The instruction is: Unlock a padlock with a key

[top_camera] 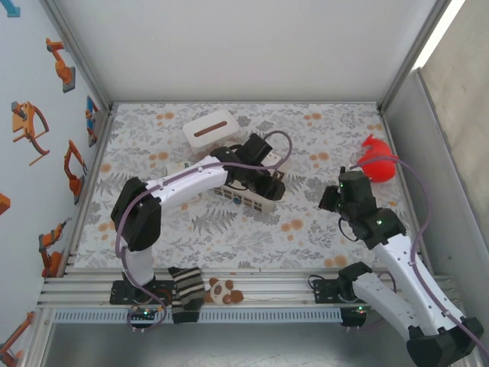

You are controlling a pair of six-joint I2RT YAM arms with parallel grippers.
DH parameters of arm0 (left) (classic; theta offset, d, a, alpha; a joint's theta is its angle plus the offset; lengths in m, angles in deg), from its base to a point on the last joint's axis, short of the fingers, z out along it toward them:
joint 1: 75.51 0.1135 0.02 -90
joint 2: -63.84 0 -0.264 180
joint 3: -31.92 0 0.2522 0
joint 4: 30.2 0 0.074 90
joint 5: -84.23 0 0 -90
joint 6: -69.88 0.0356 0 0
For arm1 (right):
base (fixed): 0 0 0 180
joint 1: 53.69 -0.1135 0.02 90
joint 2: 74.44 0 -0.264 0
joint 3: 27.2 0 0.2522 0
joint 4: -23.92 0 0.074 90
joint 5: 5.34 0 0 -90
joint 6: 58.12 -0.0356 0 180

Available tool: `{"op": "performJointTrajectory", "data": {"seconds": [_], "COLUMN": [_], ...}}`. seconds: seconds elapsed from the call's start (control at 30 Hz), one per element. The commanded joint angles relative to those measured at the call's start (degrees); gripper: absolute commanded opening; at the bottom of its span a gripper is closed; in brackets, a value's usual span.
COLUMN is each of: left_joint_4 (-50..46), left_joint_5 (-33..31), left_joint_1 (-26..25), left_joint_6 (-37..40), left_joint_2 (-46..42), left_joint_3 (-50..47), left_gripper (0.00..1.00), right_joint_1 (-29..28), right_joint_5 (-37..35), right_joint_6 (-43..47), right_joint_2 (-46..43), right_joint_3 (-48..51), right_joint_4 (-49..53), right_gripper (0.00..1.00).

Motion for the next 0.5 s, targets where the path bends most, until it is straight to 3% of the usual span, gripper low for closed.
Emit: {"op": "performJointTrajectory", "data": {"seconds": [0.0,0.17,0.3,0.47], "left_joint_4": [2.35,7.52,8.97,14.65], "left_joint_5": [-1.82,-2.11,-3.47,2.37], "left_joint_1": [1.95,7.25,10.64,16.03], "left_joint_6": [-2.12,-6.98,-8.94,-15.23], "left_joint_2": [-7.43,-19.65,-27.32,-30.24], "left_joint_3": [-3.27,-17.27,-26.17,-34.42], "left_gripper": [0.7,0.69,0.7,0.7], "right_joint_1": [0.35,0.29,-0.5,-6.93], "right_joint_5": [6.87,17.17,26.03,25.42], "right_joint_6": [0.47,-1.65,-7.87,-10.5], "right_joint_2": [-0.08,2.54,8.04,19.54], "right_joint_3": [1.64,4.37,8.61,8.58], "right_joint_4": [-6.59,-15.47,-29.96,-42.49], "right_gripper": [0.0,0.0,0.0,0.0]}}
